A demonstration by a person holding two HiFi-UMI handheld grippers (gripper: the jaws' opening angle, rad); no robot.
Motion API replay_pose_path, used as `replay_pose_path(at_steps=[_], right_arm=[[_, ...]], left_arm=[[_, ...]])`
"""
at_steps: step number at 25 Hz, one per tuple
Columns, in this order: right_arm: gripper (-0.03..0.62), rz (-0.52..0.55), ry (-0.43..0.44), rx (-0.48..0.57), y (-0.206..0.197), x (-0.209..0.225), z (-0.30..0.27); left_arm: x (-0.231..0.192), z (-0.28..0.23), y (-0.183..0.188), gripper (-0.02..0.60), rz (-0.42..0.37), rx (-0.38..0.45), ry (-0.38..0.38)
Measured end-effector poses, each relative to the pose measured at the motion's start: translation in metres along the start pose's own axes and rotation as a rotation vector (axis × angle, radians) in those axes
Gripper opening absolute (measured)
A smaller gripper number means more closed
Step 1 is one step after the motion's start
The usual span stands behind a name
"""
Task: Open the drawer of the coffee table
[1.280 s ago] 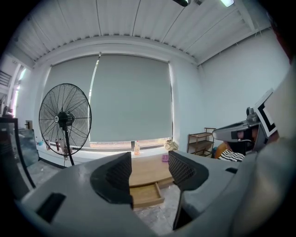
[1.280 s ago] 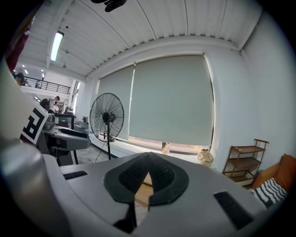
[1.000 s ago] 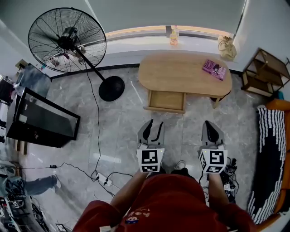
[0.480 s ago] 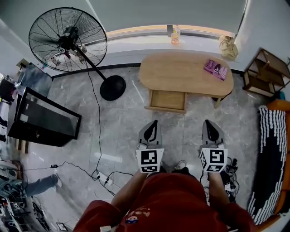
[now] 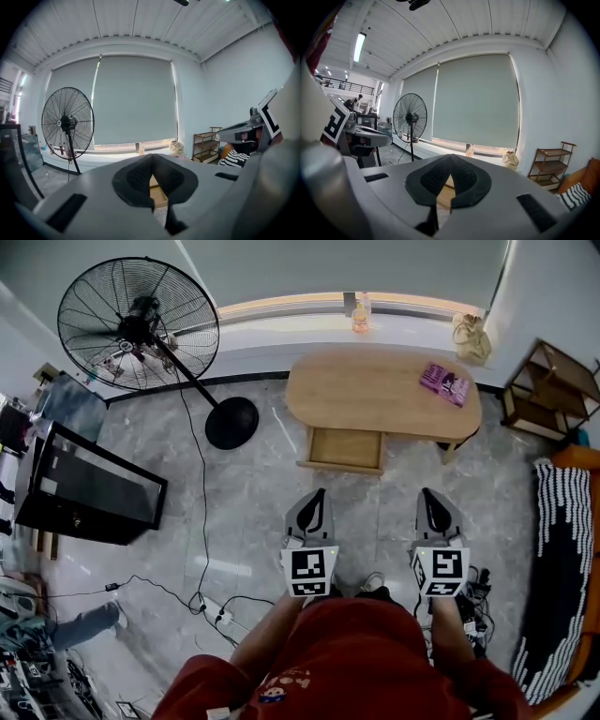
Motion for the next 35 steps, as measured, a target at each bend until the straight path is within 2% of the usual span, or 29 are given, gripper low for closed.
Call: replay_pose_path(at_steps=[18, 35], right_arm=[[-0.002, 0.021, 0.001, 0.001, -0.002, 0.007, 0.008], [-0.003, 0.013, 0.001, -0.006, -0.006, 0.021, 0.010]], left_arm=[[0.014, 0.002, 0.000, 0.006, -0.009, -0.003, -0.014], [0.020, 0.000, -0.001, 0.006, -0.004, -0.015, 0.004]])
Point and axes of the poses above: the fingertips, and each gripper's own axes: z backward along the fingers, x to its right, y out of its top, the point moved 1 cm from there along z, backward along the fingers, and after that the axes turned 5 degrees about y, right-handed, at the moved point
